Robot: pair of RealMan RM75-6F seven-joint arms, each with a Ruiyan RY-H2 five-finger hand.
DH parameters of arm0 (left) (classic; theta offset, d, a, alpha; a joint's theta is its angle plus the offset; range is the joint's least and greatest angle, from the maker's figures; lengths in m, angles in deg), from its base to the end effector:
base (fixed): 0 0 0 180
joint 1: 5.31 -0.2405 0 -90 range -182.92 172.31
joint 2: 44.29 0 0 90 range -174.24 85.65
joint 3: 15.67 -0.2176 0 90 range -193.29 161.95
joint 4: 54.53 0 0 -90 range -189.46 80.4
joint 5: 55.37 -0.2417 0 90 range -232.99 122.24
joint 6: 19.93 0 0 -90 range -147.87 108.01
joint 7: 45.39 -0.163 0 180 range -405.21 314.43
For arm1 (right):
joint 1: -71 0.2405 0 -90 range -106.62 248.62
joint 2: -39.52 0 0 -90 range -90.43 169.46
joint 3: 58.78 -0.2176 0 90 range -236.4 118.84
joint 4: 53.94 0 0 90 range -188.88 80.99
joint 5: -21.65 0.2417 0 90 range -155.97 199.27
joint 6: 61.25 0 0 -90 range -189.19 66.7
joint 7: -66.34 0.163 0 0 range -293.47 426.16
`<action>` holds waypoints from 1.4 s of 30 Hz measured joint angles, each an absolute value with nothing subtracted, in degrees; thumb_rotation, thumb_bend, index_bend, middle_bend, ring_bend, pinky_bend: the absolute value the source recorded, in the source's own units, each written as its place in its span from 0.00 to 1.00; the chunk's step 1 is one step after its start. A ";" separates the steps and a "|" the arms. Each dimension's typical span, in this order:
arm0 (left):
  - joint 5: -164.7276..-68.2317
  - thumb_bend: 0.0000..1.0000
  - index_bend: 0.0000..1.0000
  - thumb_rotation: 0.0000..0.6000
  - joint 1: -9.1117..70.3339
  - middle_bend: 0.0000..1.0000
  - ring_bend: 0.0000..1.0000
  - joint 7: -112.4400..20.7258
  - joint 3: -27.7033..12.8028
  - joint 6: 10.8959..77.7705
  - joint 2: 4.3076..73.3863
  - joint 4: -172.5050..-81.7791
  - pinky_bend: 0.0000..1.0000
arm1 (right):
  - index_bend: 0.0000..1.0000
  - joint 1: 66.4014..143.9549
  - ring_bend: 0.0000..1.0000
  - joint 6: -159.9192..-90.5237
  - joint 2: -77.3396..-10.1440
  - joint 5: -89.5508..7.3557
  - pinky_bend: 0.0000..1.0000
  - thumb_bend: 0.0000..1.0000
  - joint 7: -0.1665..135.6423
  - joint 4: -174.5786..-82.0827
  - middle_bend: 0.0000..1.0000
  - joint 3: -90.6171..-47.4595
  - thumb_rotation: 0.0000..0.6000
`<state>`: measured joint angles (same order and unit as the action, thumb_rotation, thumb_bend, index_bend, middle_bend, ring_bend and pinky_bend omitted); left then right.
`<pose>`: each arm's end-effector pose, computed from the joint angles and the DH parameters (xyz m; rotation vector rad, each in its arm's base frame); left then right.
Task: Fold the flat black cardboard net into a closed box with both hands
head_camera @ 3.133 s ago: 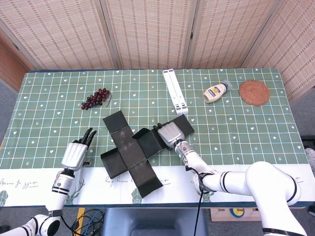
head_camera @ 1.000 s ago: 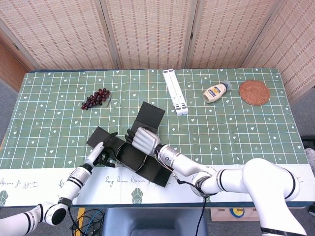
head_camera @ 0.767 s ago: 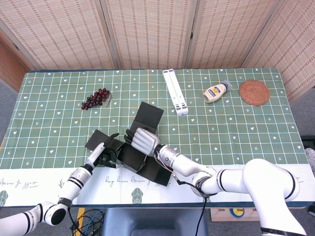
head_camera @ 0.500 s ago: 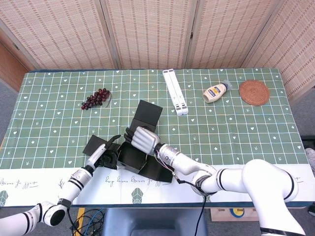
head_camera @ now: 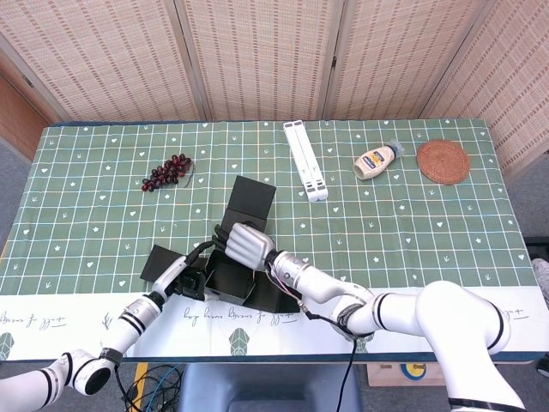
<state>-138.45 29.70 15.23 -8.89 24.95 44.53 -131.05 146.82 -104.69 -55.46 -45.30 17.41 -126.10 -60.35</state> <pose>-0.1746 0.3103 -0.0812 -1.3495 -2.2198 -1.3013 0.0254 -0.3571 -0.1167 2.3118 0.3244 0.6308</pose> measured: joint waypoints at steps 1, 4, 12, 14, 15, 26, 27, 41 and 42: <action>-138.83 0.08 0.03 1.00 29.79 0.03 0.57 15.66 -9.16 25.22 44.64 -130.72 0.79 | 0.17 146.69 0.71 -104.60 -55.66 -45.47 0.94 0.37 17.45 -125.91 0.26 -60.50 1.00; -139.24 0.08 0.05 1.00 29.94 0.05 0.58 16.93 -9.61 25.49 44.78 -130.51 0.79 | 0.17 146.48 0.71 -104.63 -55.90 -45.77 0.94 0.37 17.36 -125.78 0.26 -60.87 1.00; -140.26 0.08 0.13 1.00 30.15 0.17 0.59 21.20 -10.71 26.69 45.30 -129.80 0.79 | 0.17 146.33 0.71 -104.41 -56.65 -45.99 0.94 0.37 16.18 -124.83 0.25 -61.78 1.00; -140.35 0.08 0.14 1.00 30.27 0.17 0.59 22.04 -10.90 26.94 45.57 -129.43 0.79 | 0.17 146.26 0.71 -104.37 -56.89 -45.88 0.94 0.37 15.77 -124.79 0.22 -62.07 1.00; -140.38 0.08 0.15 1.00 30.33 0.17 0.59 22.32 -10.97 27.03 45.66 -129.30 0.79 | 0.17 146.23 0.71 -104.36 -56.93 -45.83 0.94 0.37 15.66 -124.83 0.21 -62.21 1.00; -139.78 0.08 0.18 1.00 30.58 0.20 0.60 23.52 -11.63 27.75 46.07 -128.50 0.79 | 0.00 145.88 0.67 -103.42 -55.85 -43.46 0.96 0.35 14.16 -127.78 0.00 -63.07 1.00; -139.64 0.08 0.18 1.00 30.58 0.20 0.60 23.46 -11.64 27.74 46.08 -128.51 0.79 | 0.00 145.85 0.67 -103.36 -55.61 -43.20 0.96 0.34 14.06 -128.24 0.00 -63.14 1.00; -138.53 0.08 0.19 1.00 30.91 0.21 0.60 22.84 -11.74 27.24 45.70 -129.33 0.79 | 0.00 144.40 0.67 -105.02 -51.14 -41.65 0.96 0.31 14.87 -135.07 0.00 -63.80 1.00; -138.46 0.08 0.19 1.00 30.93 0.21 0.60 22.83 -11.70 27.23 45.64 -129.37 0.79 | 0.00 144.26 0.67 -105.18 -50.86 -41.68 0.96 0.31 15.14 -135.50 0.00 -63.86 1.00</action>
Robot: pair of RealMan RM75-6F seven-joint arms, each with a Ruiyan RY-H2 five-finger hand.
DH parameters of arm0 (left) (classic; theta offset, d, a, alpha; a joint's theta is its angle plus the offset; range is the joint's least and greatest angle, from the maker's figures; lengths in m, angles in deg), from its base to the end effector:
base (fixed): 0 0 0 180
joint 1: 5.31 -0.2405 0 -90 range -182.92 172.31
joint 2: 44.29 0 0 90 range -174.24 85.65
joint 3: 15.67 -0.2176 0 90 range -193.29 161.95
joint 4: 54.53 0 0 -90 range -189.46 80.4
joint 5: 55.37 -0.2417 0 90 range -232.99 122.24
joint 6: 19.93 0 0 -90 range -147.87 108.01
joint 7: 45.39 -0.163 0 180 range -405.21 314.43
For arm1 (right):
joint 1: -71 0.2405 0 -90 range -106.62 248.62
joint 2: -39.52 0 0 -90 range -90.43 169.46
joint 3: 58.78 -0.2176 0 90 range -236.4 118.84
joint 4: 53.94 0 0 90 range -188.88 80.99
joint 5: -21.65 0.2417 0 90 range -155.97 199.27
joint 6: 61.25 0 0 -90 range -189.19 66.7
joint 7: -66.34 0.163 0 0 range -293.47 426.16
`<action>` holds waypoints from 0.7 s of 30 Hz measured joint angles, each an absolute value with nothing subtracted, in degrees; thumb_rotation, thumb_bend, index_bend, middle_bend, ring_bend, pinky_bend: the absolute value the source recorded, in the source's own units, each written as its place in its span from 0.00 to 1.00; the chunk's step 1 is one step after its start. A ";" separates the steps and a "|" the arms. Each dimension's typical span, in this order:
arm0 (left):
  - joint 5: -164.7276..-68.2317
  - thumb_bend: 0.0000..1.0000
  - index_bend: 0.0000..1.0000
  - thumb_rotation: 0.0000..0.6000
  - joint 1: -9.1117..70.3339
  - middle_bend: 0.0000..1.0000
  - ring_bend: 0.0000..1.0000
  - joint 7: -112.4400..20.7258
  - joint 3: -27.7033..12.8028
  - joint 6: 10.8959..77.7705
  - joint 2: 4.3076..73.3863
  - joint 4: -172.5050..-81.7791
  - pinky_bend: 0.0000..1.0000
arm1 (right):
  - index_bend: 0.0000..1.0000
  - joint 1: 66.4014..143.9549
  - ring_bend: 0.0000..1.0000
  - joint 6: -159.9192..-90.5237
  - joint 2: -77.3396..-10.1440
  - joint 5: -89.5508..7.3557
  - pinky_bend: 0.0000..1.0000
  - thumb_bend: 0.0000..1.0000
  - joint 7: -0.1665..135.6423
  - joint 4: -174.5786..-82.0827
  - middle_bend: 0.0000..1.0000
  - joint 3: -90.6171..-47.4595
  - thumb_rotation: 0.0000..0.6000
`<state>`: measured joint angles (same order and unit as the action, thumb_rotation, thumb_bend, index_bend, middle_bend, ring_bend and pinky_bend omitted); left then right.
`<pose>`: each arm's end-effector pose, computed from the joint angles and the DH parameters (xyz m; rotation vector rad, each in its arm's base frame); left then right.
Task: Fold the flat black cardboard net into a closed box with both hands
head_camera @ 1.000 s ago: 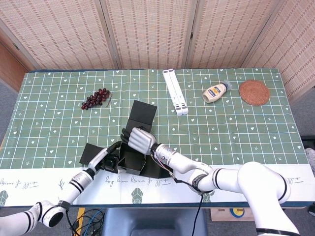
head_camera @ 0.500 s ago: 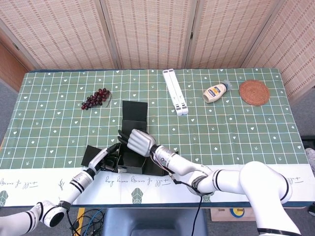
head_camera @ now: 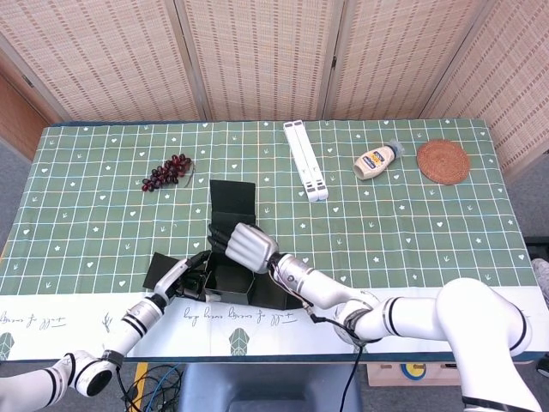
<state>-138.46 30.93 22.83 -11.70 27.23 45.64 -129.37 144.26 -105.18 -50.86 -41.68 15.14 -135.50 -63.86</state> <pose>-0.1776 0.3058 -0.0866 -1.2649 -2.3229 -1.3356 0.0342 -0.3426 -0.0991 2.3173 0.1912 0.6921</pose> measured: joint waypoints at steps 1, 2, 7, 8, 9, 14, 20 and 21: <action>-138.39 0.08 0.19 1.00 30.95 0.21 0.60 22.83 -11.65 27.22 45.52 -129.47 0.80 | 0.00 144.08 0.67 -105.45 -50.46 -41.84 0.96 0.31 15.47 -136.07 0.00 -63.92 1.00; -138.36 0.08 0.19 1.00 30.97 0.21 0.60 22.84 -11.61 27.22 45.41 -129.57 0.80 | 0.00 143.92 0.67 -105.72 -50.17 -42.09 0.96 0.31 15.72 -136.54 0.00 -63.94 1.00; -138.44 0.08 0.19 1.00 31.02 0.21 0.60 23.25 -11.41 27.52 44.51 -130.57 0.80 | 0.00 142.43 0.67 -108.01 -48.06 -44.60 0.96 0.31 17.80 -140.32 0.00 -63.89 1.00; -138.51 0.08 0.20 1.00 31.02 0.21 0.60 23.46 -11.39 27.59 44.27 -130.82 0.80 | 0.00 142.03 0.67 -108.55 -47.54 -45.15 0.96 0.31 18.35 -141.19 0.00 -63.86 1.00; -138.61 0.08 0.20 1.00 31.02 0.21 0.60 23.72 -11.38 27.65 43.99 -131.09 0.80 | 0.00 141.55 0.67 -109.17 -46.95 -45.78 0.96 0.31 18.98 -142.12 0.00 -63.80 1.00; -139.15 0.08 0.20 1.00 31.05 0.22 0.60 25.33 -11.32 28.10 42.01 -132.42 0.80 | 0.00 137.65 0.67 -113.29 -43.19 -48.96 0.96 0.31 23.56 -147.97 0.00 -63.17 1.00; -139.55 0.08 0.23 1.00 31.29 0.24 0.60 26.77 -11.57 27.90 40.53 -133.11 0.81 | 0.00 131.61 0.67 -118.65 -39.99 -52.55 0.96 0.31 29.10 -152.68 0.00 -61.26 1.00; -139.50 0.08 0.23 1.00 31.29 0.24 0.60 26.94 -11.56 27.92 40.49 -133.14 0.81 | 0.00 130.83 0.67 -119.26 -39.71 -52.89 0.96 0.31 29.92 -152.97 0.00 -61.07 1.00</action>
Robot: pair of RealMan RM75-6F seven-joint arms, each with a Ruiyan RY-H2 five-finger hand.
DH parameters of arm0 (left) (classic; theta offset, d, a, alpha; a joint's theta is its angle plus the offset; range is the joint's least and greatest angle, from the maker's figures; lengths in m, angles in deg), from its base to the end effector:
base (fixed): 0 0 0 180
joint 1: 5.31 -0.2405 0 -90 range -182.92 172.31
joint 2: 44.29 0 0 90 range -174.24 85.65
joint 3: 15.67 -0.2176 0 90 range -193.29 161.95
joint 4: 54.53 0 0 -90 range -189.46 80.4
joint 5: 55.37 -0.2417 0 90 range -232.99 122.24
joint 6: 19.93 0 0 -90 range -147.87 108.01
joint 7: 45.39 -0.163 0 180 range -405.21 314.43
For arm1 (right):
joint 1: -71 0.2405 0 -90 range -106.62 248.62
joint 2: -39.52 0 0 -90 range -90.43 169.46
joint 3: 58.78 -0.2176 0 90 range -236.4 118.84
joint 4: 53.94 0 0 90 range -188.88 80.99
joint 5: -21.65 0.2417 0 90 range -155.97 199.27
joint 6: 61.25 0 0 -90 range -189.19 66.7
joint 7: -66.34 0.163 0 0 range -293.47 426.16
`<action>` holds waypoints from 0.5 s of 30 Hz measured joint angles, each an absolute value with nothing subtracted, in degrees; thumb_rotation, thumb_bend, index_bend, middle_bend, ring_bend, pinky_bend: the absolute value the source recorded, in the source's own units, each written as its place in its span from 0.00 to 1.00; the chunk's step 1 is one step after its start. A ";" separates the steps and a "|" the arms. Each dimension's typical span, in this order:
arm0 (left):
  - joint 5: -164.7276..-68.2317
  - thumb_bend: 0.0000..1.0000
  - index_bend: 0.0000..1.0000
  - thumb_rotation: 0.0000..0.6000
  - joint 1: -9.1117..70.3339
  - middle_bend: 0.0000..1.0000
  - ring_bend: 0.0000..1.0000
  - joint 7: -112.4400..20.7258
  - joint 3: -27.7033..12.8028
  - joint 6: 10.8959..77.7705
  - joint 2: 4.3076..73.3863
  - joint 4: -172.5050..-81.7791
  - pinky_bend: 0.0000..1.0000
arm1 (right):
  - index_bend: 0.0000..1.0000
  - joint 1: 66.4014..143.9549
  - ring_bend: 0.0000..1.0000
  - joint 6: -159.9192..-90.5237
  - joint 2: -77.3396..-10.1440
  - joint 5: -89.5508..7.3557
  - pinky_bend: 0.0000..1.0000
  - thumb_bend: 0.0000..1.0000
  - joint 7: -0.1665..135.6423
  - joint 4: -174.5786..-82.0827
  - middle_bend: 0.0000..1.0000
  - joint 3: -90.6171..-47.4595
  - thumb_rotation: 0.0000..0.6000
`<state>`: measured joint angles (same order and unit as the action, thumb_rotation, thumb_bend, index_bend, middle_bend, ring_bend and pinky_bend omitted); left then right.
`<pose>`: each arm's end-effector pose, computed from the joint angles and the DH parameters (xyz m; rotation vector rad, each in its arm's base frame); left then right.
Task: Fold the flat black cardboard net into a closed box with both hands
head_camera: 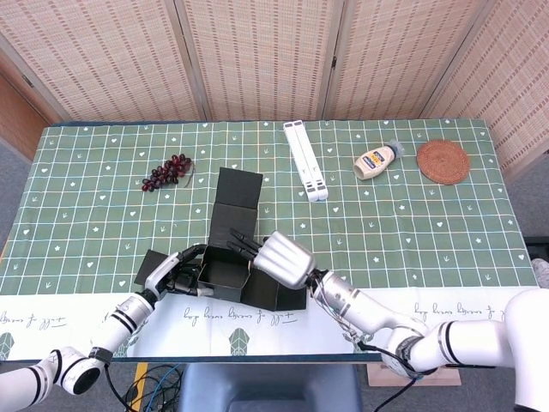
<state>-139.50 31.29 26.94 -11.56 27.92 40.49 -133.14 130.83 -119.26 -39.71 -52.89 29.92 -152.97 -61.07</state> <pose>-0.1773 0.3115 -0.0631 -1.2354 -2.3470 -1.3748 -0.0039 -0.2979 -0.0401 2.2449 -0.1611 0.9819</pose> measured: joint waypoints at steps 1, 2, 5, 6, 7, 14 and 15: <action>-139.46 0.08 0.23 1.00 31.26 0.24 0.60 27.26 -11.55 27.98 40.39 -133.21 0.81 | 0.00 129.82 0.67 -120.08 -39.34 -53.24 0.96 0.31 30.96 -153.24 0.00 -60.93 1.00; -139.45 0.08 0.23 1.00 31.22 0.24 0.60 27.57 -11.53 28.05 40.28 -133.29 0.81 | 0.00 129.09 0.67 -120.71 -39.07 -53.46 0.96 0.31 31.70 -153.38 0.00 -60.88 1.00; -139.48 0.08 0.23 1.00 31.04 0.24 0.60 29.01 -11.44 28.51 39.46 -133.71 0.81 | 0.00 126.78 0.67 -122.86 -38.17 -53.86 0.96 0.31 34.09 -153.69 0.00 -60.91 1.00; -139.48 0.08 0.23 1.00 30.97 0.24 0.60 29.54 -11.37 28.68 39.11 -133.88 0.81 | 0.00 126.10 0.67 -123.43 -37.91 -53.91 0.96 0.31 34.84 -153.78 0.00 -60.92 1.00; -139.48 0.08 0.23 1.00 30.88 0.24 0.60 30.35 -11.25 28.92 38.58 -134.11 0.81 | 0.00 125.23 0.67 -124.05 -37.60 -53.97 0.96 0.31 35.90 -153.93 0.00 -60.91 1.00; -139.82 0.08 0.22 1.00 30.33 0.24 0.60 36.56 -10.18 30.85 34.30 -135.62 0.81 | 0.00 119.27 0.67 -127.95 -36.89 -55.12 0.96 0.31 42.38 -155.04 0.00 -60.24 1.00; -139.87 0.08 0.22 1.00 30.27 0.24 0.60 37.43 -10.00 31.11 33.62 -135.85 0.81 | 0.00 118.50 0.66 -128.42 -37.04 -55.33 0.96 0.31 43.14 -155.08 0.00 -60.07 1.00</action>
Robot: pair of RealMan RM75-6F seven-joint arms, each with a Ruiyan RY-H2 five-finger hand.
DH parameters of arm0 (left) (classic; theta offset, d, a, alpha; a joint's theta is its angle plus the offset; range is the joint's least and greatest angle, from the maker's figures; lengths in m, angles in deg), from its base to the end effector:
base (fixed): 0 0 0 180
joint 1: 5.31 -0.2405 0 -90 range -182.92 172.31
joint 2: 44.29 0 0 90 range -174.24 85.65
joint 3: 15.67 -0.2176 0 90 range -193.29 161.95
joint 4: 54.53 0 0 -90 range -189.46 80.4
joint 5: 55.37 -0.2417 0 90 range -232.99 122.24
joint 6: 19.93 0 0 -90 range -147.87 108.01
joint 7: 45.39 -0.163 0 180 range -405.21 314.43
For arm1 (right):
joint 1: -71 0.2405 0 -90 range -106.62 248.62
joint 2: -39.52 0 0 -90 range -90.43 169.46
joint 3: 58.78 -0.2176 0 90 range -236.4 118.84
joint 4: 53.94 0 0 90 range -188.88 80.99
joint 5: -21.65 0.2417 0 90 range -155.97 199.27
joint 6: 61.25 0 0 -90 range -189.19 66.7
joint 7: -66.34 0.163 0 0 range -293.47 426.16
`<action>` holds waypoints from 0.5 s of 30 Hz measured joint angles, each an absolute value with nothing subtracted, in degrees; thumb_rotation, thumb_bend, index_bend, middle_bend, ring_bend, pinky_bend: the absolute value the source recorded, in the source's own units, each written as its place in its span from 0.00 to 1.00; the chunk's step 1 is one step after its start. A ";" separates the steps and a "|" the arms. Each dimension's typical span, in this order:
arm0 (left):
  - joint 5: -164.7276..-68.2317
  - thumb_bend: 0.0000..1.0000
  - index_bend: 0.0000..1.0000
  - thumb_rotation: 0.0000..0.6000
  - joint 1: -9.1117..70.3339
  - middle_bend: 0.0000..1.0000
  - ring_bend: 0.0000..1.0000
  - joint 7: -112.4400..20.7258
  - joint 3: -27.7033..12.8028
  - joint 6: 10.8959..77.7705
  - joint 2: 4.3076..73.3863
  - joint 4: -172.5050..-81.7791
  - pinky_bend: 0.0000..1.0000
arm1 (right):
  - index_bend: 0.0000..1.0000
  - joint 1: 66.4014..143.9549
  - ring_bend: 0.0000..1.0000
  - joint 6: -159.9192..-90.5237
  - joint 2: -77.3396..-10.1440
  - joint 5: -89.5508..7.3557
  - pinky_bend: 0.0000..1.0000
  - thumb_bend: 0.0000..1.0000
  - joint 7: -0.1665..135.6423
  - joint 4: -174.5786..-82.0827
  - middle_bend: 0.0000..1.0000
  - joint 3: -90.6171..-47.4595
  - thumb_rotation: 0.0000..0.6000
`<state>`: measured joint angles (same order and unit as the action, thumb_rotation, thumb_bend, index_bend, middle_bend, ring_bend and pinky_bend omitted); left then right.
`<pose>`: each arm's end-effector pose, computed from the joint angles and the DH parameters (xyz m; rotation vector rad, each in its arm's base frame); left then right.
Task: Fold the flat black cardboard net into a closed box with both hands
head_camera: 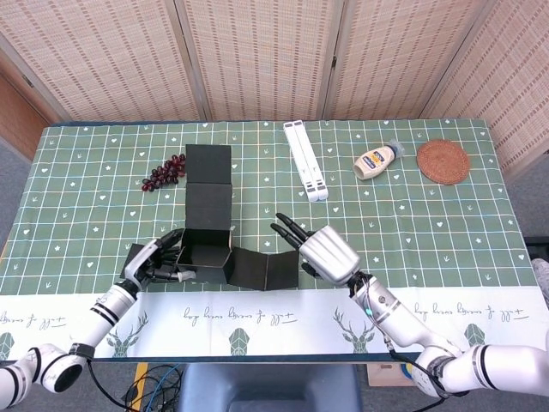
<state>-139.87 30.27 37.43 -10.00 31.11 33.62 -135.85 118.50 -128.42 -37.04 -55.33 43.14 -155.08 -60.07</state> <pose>-0.1866 0.3290 -0.0176 -1.0504 -2.3901 -1.5299 -0.0606 -0.2929 -0.0090 2.0410 -0.5608 1.1019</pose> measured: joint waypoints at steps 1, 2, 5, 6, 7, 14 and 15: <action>-139.92 0.08 0.22 1.00 30.19 0.24 0.60 38.53 -9.75 31.44 32.69 -136.16 0.81 | 0.00 117.55 0.66 -129.06 -37.49 -55.62 0.96 0.30 44.12 -154.99 0.00 -59.89 1.00; -139.91 0.08 0.22 1.00 30.14 0.24 0.60 39.31 -9.55 31.63 32.03 -136.41 0.81 | 0.00 116.95 0.65 -129.52 -37.97 -55.80 0.96 0.28 44.81 -154.83 0.00 -59.81 1.00; -139.63 0.08 0.22 1.00 30.09 0.24 0.60 41.47 -8.84 31.91 30.15 -137.37 0.81 | 0.00 115.15 0.62 -131.07 -40.12 -56.25 0.96 0.21 47.32 -153.72 0.00 -59.95 1.00; -139.48 0.08 0.22 1.00 30.10 0.24 0.59 41.96 -8.64 31.91 29.66 -137.70 0.81 | 0.00 114.68 0.62 -131.57 -40.90 -56.42 0.96 0.20 47.99 -153.21 0.00 -60.07 1.00; -139.23 0.08 0.22 1.00 30.12 0.24 0.59 42.58 -8.38 31.86 29.08 -138.14 0.81 | 0.00 114.12 0.60 -132.23 -42.04 -56.68 0.96 0.18 48.60 -152.39 0.00 -60.28 1.00; -137.87 0.08 0.22 1.00 30.33 0.24 0.59 44.36 -7.06 31.24 26.68 -140.76 0.81 | 0.00 112.03 0.56 -136.42 -50.53 -58.88 0.96 0.08 49.34 -145.75 0.00 -62.37 1.00; -137.78 0.08 0.22 1.00 30.36 0.24 0.59 44.59 -6.97 31.11 26.54 -141.05 0.81 | 0.00 111.89 0.55 -136.94 -51.90 -59.18 0.96 0.07 49.39 -144.67 0.00 -62.77 1.00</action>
